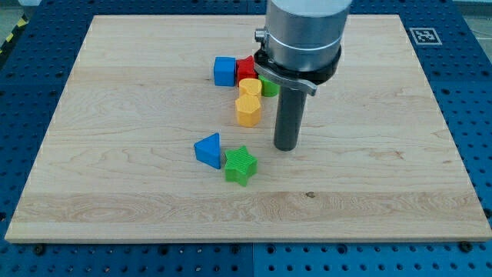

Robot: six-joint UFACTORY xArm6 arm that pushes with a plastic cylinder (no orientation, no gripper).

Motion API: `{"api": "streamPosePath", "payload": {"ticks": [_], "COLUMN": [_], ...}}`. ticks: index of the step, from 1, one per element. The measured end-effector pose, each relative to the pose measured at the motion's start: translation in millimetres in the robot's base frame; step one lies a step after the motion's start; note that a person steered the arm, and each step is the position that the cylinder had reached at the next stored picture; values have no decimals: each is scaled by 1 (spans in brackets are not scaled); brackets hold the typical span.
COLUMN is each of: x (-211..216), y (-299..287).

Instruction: Push blue triangle and green star towards down

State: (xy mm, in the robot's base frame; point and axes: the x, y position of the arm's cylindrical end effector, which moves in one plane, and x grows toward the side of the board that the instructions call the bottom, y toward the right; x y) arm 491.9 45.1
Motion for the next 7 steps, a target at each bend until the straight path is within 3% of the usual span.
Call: {"api": "streamPosePath", "payload": {"ticks": [1, 3, 4, 6, 7], "x": [-14, -19, 8, 41, 26], "y": [-28, -157, -189, -174, -156]}}
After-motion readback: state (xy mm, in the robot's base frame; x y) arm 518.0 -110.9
